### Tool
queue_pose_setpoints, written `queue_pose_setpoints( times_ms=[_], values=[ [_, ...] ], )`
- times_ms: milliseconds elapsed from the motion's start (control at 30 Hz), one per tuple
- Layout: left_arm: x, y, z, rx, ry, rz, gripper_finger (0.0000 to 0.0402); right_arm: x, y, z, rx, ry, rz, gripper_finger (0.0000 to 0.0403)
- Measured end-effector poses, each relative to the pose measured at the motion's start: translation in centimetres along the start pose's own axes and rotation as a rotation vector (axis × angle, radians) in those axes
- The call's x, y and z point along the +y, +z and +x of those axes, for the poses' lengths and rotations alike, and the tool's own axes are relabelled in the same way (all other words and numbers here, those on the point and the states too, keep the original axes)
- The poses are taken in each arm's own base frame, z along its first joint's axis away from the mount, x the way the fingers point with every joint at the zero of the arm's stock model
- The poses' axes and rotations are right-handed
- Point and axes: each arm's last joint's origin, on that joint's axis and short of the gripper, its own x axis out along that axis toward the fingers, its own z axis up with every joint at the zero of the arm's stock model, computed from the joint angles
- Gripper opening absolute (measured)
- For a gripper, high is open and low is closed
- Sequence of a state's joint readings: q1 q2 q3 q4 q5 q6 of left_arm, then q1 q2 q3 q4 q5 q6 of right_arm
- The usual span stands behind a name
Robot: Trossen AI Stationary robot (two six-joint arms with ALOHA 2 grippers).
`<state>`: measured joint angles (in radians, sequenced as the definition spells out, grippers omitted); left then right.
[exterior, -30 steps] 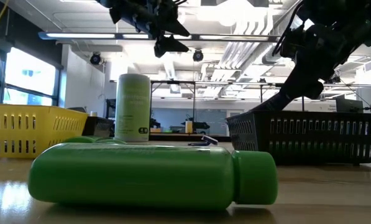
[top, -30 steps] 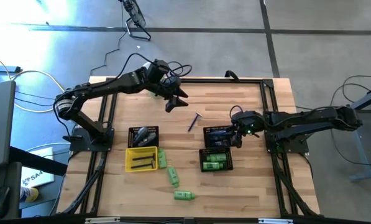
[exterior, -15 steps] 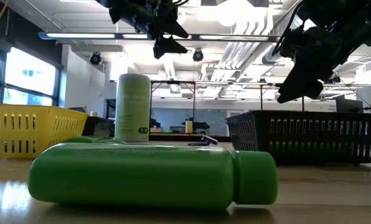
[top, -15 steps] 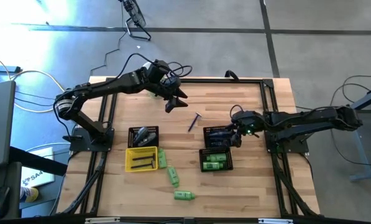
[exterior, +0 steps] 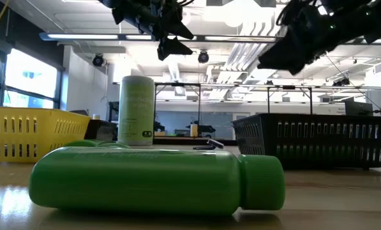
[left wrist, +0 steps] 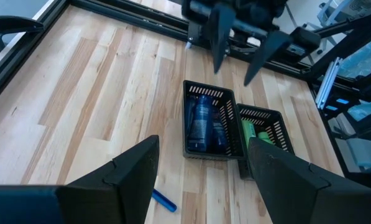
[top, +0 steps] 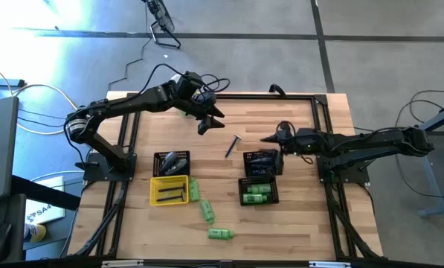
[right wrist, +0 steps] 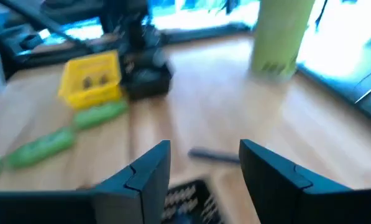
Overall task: Pick & Place Travel size toiletries
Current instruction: Put the blue razor into the yellow bin
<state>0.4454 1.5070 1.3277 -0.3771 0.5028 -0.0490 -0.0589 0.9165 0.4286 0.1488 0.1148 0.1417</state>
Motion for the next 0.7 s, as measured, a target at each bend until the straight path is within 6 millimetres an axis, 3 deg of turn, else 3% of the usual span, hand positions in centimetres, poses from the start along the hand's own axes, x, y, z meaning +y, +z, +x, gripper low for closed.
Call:
queue_pose_setpoints(
  times_ms=[233,333,700],
  values=[
    [0.0,0.0,0.0,0.0,0.0,0.0,0.0244,-0.4,1.6,-0.2,-0.166,-0.195,-0.135,0.0184],
    [0.0,0.0,0.0,0.0,0.0,0.0,0.0244,-0.7,1.8,-0.2,-0.185,-0.196,-0.144,0.0175],
    [0.1,0.0,0.0,-0.001,0.023,-0.005,0.0244,-2.2,2.3,-0.2,-0.216,-0.163,-0.135,0.0035]
  ],
)
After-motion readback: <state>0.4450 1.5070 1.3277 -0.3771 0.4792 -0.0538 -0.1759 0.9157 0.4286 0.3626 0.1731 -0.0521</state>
